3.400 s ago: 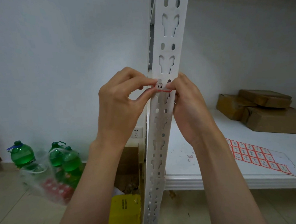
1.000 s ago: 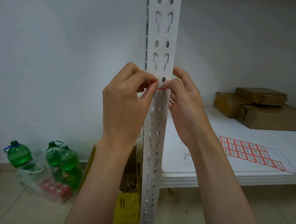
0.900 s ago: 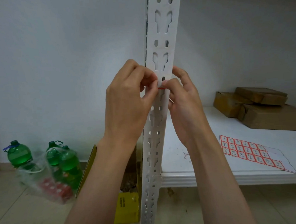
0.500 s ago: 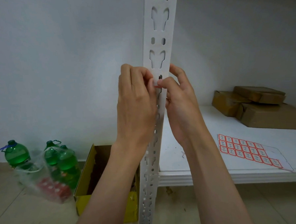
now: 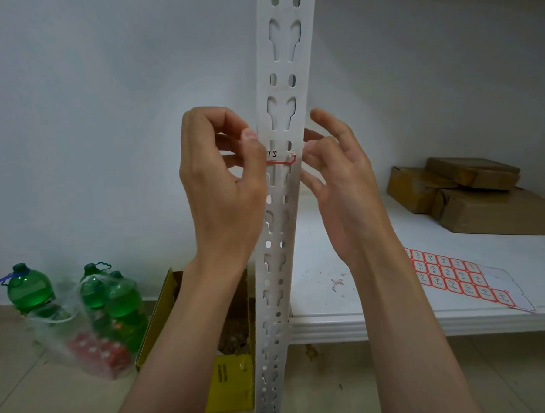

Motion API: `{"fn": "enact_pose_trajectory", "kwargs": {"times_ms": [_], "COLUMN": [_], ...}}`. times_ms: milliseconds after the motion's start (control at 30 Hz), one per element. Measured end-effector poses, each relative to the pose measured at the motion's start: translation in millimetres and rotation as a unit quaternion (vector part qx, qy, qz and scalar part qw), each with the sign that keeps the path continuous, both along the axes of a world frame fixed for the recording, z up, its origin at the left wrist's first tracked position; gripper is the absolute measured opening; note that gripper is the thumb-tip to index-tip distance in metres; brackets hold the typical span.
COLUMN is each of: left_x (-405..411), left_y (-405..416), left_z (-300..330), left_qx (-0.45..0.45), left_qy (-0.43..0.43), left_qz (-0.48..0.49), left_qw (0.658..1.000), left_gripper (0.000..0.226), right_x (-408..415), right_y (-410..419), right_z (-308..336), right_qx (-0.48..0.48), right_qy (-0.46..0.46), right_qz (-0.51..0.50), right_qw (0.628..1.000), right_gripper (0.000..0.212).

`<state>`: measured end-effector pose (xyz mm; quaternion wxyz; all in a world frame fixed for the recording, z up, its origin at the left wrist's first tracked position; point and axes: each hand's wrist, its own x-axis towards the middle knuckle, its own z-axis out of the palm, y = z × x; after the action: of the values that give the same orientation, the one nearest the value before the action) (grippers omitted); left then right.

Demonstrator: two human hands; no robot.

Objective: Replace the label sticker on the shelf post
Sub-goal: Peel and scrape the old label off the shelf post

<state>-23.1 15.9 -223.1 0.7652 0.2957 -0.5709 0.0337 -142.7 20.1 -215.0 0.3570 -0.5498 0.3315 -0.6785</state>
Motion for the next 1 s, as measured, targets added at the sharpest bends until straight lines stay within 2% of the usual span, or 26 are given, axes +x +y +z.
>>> {"fn": "enact_pose_trajectory", "kwargs": {"times_ms": [133,333,500,733,833,933,1000], "left_x": [-9,-29,-54,-88,-98,-102,-104], "left_y": [9,15,14,4,-1,-6,-10], "left_z": [4,2,-16,-59,-78,-92,-96], "left_qx": [-0.036,-0.038,-0.017,0.136,0.21,0.293,0.341], "left_qy": [-0.034,-0.057,-0.126,-0.223,-0.26,-0.25,-0.19], "left_qz": [-0.012,-0.055,-0.062,-0.099,-0.087,-0.093,-0.128], "left_qw": [0.999,0.996,0.99,0.96,0.938,0.918,0.912], "left_gripper": [0.009,0.021,0.012,0.005,0.002,0.005,0.007], "right_x": [-12,-30,-57,-89,-94,-99,-101], "right_y": [4,5,-3,-4,-6,-7,-7], "right_z": [0,-8,-21,-43,-53,-60,-62], "right_qx": [0.0,0.021,0.079,0.152,0.194,0.224,0.243], "right_qy": [0.0,-0.03,-0.066,-0.088,-0.055,0.017,0.072], "right_qz": [-0.026,-0.037,-0.081,-0.15,-0.176,-0.188,-0.183], "right_qw": [1.0,0.999,0.991,0.973,0.964,0.956,0.95], "right_gripper": [0.027,0.022,0.023,0.022,0.018,0.017,0.018]}}
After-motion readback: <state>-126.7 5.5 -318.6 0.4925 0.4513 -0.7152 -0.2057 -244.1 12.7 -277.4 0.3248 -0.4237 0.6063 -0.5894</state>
